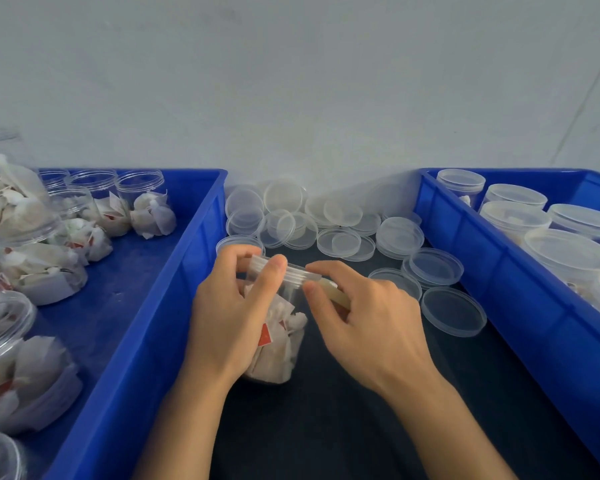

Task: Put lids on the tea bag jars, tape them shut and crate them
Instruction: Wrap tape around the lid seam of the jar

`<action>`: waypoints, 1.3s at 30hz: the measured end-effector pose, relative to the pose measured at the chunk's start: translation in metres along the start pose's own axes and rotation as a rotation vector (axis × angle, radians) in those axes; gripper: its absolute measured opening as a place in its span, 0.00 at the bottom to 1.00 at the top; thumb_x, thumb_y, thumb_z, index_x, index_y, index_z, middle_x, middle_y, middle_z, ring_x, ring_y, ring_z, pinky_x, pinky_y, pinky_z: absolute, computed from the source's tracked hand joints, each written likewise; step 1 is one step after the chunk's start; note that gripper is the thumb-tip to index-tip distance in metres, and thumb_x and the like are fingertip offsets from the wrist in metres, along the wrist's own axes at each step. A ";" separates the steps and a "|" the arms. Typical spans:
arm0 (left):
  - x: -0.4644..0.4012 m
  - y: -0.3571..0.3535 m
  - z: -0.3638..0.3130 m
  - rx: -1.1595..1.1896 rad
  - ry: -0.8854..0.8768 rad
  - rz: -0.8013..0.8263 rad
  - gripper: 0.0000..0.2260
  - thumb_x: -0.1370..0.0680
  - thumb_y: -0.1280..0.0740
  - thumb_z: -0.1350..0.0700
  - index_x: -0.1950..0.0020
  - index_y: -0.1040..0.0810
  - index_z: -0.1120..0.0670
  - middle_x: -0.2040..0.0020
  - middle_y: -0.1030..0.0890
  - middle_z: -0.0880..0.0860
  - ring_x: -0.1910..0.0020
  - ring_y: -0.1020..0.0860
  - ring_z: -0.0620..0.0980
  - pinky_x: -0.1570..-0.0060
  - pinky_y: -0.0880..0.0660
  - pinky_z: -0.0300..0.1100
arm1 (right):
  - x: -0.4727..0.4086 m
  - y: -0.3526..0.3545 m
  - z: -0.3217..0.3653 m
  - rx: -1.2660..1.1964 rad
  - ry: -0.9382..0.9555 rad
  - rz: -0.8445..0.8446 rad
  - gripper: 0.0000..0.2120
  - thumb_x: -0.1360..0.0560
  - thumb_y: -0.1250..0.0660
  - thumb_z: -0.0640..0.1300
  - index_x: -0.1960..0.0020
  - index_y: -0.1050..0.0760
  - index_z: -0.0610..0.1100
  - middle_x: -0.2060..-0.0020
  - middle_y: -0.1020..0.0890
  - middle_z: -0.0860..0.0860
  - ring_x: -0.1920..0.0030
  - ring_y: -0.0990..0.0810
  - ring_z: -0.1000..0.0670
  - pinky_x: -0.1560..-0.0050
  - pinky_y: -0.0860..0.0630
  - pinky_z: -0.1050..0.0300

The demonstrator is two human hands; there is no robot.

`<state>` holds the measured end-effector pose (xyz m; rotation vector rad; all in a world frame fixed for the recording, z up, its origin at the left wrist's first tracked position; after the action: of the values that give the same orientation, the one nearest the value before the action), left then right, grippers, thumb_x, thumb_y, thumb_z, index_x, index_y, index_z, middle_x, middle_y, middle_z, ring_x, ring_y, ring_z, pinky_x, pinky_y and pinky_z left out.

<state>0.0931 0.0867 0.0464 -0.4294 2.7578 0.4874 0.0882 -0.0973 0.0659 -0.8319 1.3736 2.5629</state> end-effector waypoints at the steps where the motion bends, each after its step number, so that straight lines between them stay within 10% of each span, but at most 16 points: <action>1: 0.001 -0.002 -0.002 -0.031 -0.007 0.000 0.27 0.30 0.38 0.24 0.38 0.25 0.39 0.46 0.19 0.32 0.46 0.21 0.31 0.54 0.27 0.33 | 0.001 0.000 0.003 0.023 0.007 -0.025 0.20 0.19 0.47 0.66 0.36 0.22 0.63 0.70 0.23 0.60 0.66 0.22 0.54 0.65 0.27 0.55; 8: -0.002 -0.010 0.006 0.060 0.073 0.009 0.31 0.32 0.35 0.23 0.34 0.27 0.37 0.44 0.20 0.30 0.45 0.20 0.31 0.52 0.24 0.29 | 0.003 -0.001 0.017 0.074 0.052 -0.052 0.19 0.19 0.45 0.60 0.32 0.25 0.59 0.69 0.25 0.60 0.72 0.33 0.56 0.71 0.37 0.64; 16: -0.003 -0.009 0.015 0.241 0.165 0.025 0.32 0.31 0.33 0.26 0.35 0.20 0.46 0.42 0.14 0.49 0.42 0.15 0.52 0.38 0.19 0.58 | 0.000 0.003 0.006 0.018 0.005 -0.027 0.20 0.20 0.44 0.58 0.32 0.23 0.56 0.76 0.32 0.60 0.70 0.31 0.54 0.68 0.32 0.56; 25: -0.003 -0.011 0.012 0.304 0.190 0.119 0.28 0.26 0.31 0.32 0.35 0.20 0.50 0.42 0.14 0.54 0.40 0.16 0.58 0.35 0.22 0.66 | -0.003 0.000 -0.010 -0.092 -0.063 0.075 0.21 0.23 0.47 0.65 0.36 0.24 0.62 0.72 0.25 0.66 0.67 0.26 0.56 0.62 0.29 0.55; 39: 0.000 -0.008 0.009 0.079 0.072 0.176 0.39 0.35 0.31 0.24 0.26 0.28 0.37 0.39 0.18 0.37 0.42 0.19 0.34 0.44 0.21 0.38 | -0.002 0.000 -0.008 -0.096 -0.046 0.069 0.13 0.20 0.43 0.65 0.40 0.25 0.66 0.68 0.23 0.72 0.60 0.22 0.61 0.63 0.33 0.62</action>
<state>0.0981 0.0831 0.0367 -0.1903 2.8874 0.4097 0.0934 -0.1038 0.0636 -0.7468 1.2985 2.7012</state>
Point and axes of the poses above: each hand's wrist, its own x-axis away from the middle knuckle, its own y-axis out of the back of the hand, z = x × y, the point moved 5 cm from there along -x, towards the middle knuckle
